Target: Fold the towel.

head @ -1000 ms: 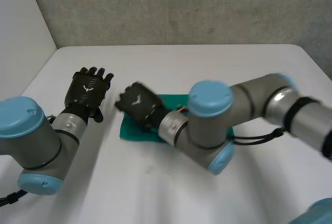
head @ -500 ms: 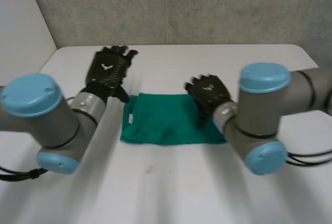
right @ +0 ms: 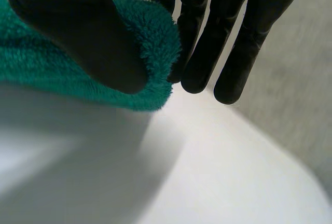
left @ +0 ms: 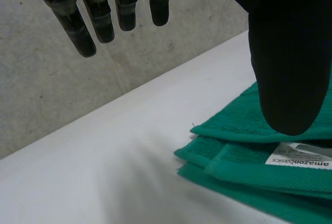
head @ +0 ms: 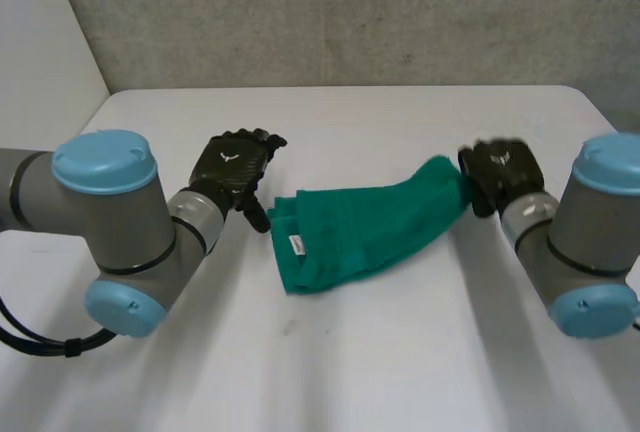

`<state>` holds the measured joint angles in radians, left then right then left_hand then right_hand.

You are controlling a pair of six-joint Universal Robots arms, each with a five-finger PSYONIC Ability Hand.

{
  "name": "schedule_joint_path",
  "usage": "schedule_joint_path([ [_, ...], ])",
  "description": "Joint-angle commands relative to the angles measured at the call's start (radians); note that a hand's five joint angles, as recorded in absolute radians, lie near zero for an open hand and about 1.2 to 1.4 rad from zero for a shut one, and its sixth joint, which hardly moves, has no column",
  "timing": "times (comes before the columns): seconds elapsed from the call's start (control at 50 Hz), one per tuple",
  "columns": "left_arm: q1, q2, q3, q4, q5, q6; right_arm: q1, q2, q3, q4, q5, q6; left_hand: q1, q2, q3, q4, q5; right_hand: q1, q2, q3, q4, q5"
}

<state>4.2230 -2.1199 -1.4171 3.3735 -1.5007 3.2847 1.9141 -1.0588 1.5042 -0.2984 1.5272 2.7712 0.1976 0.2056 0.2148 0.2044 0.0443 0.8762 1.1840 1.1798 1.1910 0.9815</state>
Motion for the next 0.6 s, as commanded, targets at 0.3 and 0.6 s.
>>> schedule_joint_path([
  [0.3, 0.014, 0.100, -0.080, 0.003, -0.075, -0.002, 0.421, 0.275, -0.375, 0.222, -0.119, -0.053, -0.023, -0.031, -0.040, -0.030, -0.044, -0.152, -0.460, -0.456, -0.467, -0.432],
  [0.6, -0.044, 0.084, 0.046, 0.006, -0.073, -0.125, 0.307, 0.149, -0.355, 0.242, 0.044, 0.132, 0.007, -0.001, -0.010, 0.000, -0.014, -0.702, -1.009, -1.005, -1.016, -0.981],
])
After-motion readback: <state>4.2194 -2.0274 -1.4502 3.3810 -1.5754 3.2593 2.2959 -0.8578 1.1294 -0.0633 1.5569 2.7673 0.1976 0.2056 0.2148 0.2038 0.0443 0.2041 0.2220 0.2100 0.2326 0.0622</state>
